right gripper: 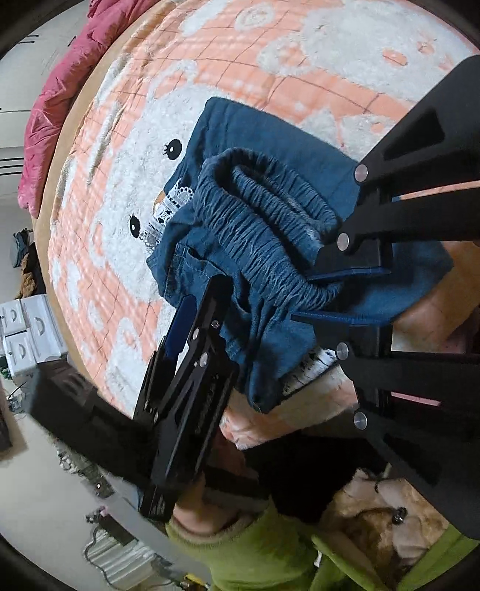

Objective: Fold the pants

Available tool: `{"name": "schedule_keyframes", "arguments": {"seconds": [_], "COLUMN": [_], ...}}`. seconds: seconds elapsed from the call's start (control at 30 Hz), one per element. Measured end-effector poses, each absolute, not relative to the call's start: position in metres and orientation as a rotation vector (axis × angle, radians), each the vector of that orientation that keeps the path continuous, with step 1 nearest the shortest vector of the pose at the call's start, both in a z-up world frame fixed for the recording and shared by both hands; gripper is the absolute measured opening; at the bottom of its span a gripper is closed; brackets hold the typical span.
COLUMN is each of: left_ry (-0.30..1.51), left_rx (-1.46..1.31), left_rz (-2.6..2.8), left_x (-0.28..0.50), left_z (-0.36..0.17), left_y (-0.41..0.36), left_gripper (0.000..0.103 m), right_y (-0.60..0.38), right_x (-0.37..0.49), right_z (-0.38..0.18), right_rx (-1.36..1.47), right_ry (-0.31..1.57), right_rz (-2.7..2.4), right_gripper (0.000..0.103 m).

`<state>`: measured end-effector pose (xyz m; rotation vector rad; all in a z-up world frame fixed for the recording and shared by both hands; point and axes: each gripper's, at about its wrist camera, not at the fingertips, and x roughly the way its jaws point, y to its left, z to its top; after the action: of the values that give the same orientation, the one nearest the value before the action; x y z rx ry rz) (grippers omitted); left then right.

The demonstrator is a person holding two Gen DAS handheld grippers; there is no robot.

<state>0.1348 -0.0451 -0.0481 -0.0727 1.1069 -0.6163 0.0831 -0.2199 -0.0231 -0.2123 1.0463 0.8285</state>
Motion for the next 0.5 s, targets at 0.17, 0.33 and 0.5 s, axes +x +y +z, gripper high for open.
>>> {"name": "schedule_keyframes", "arguments": {"seconds": [0.17,0.33,0.5], "left_ry": [1.104,1.108,1.114], "left_rx": [-0.080,-0.085,-0.077], "left_rz": [-0.630,-0.629,-0.636], "left_x": [0.136,0.136,0.138], "left_z": [-0.050,-0.053,-0.051], "left_y": [-0.045,-0.047,-0.047], "left_gripper": [0.049,0.049,0.049], "right_y": [-0.240,-0.239,-0.237], "right_x": [0.069,0.065,0.037], "right_z": [-0.011,-0.034,0.006], "right_rx": [-0.244,-0.269,-0.312], "right_ry": [1.015,1.060,0.883], "right_rz": [0.843,0.805,0.833], "right_gripper": [0.014,0.017,0.030]}}
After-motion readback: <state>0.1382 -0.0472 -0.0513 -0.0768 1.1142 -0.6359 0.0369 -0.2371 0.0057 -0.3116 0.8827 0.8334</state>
